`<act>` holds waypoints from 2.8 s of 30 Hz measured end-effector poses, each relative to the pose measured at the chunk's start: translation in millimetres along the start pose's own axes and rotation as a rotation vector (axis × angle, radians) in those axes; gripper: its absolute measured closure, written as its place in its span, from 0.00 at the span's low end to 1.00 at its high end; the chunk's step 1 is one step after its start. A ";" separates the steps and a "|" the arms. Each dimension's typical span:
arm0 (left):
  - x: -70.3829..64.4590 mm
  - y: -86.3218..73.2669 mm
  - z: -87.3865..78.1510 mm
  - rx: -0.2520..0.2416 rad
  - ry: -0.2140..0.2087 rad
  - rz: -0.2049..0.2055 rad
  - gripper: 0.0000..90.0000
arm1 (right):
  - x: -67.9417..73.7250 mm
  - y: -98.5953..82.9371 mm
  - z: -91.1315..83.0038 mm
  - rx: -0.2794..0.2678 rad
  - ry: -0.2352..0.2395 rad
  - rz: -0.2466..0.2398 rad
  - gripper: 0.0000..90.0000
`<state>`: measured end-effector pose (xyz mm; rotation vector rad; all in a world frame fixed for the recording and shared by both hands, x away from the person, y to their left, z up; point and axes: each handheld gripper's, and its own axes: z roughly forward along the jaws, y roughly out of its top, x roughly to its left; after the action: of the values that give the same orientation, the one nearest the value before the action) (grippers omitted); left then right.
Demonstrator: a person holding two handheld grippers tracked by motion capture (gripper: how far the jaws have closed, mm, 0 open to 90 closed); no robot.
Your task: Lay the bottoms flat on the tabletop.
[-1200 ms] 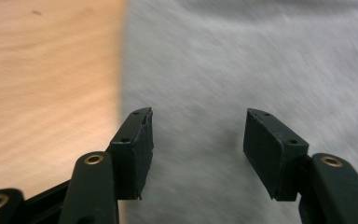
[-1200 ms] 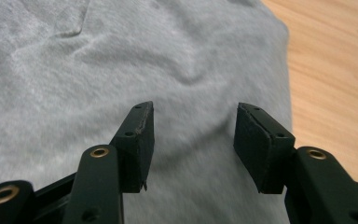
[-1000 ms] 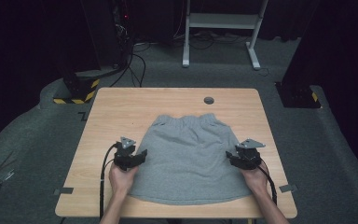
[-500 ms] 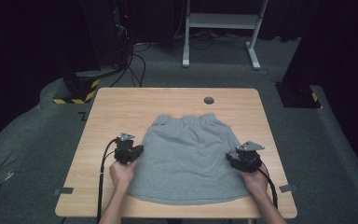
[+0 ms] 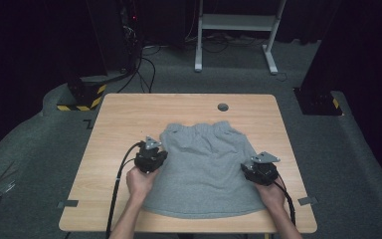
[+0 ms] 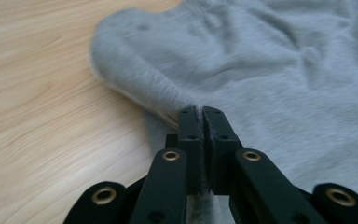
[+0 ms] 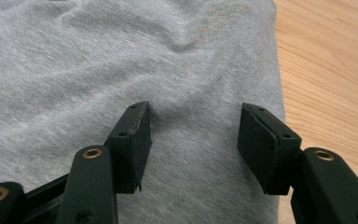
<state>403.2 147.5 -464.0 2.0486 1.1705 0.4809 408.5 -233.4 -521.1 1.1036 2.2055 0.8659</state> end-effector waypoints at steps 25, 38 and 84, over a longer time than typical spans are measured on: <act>-13.3 2.7 19.3 0.092 0.010 -0.086 0.67 | 3.0 -0.3 -0.6 -0.005 -0.021 -0.019 0.49; -11.1 8.8 54.2 0.078 0.080 -0.134 0.48 | 3.3 -0.4 -0.6 -0.007 -0.022 -0.025 0.49; -34.3 14.8 74.9 0.142 0.086 -0.004 0.88 | 4.6 -0.5 -0.9 -0.009 -0.029 -0.035 0.49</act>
<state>440.7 83.3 -502.4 2.1647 1.2922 0.5006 405.2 -230.1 -521.6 1.0641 2.1889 0.8389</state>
